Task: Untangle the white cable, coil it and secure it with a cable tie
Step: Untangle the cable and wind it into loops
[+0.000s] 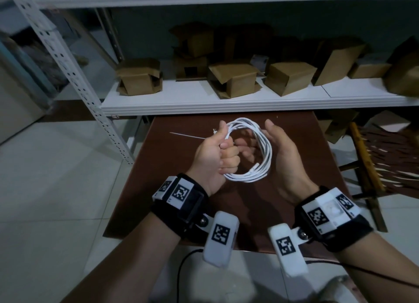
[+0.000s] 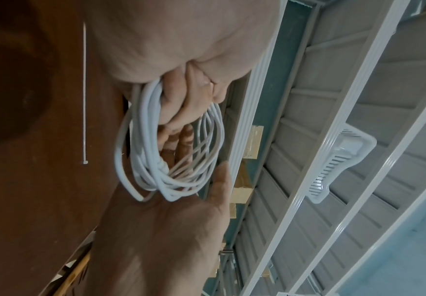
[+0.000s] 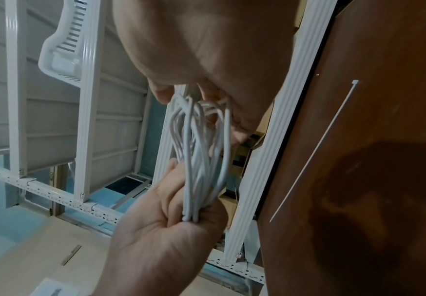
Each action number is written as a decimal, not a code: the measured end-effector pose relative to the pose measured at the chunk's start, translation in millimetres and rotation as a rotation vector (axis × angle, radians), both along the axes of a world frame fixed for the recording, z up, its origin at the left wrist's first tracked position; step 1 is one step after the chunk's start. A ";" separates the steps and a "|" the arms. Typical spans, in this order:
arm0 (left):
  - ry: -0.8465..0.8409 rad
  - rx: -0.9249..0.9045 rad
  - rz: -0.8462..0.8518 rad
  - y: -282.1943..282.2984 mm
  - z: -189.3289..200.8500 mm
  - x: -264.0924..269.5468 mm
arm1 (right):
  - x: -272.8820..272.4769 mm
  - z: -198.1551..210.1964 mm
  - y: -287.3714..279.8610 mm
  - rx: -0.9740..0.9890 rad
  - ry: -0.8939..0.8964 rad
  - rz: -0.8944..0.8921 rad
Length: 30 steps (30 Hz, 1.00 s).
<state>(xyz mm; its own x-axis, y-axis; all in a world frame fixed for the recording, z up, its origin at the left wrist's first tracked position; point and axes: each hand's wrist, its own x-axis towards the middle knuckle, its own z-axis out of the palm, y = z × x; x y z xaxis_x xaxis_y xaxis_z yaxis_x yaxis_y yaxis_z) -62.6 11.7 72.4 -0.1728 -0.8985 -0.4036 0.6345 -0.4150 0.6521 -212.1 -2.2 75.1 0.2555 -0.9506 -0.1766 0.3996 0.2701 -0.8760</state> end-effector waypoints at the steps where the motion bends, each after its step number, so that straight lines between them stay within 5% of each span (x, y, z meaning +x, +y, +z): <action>1: -0.010 0.000 0.022 -0.2 -0.2 -0.4 | 1.0 1.5 0.8 0.009 -0.021 0.022; 8: -0.386 -0.098 0.100 4.4 -5.9 -9.5 | 0.4 3.5 2.9 -0.045 -0.038 0.019; 16: -0.452 -0.075 0.067 5.8 -10.9 -16.4 | 1.7 -0.3 6.8 -0.137 0.050 0.012; 30: -0.484 -0.132 -0.057 19.8 -16.7 -39.4 | 3.8 -4.0 5.3 0.008 -0.032 -0.033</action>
<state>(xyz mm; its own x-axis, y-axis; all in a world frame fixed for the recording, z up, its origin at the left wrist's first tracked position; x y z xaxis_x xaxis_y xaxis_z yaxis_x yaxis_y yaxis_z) -102.0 31.4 55.7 -0.0441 -0.9418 -0.3332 0.2247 -0.3344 0.9153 -208.3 3.2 71.1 0.2292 -0.9572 -0.1767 0.4361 0.2632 -0.8605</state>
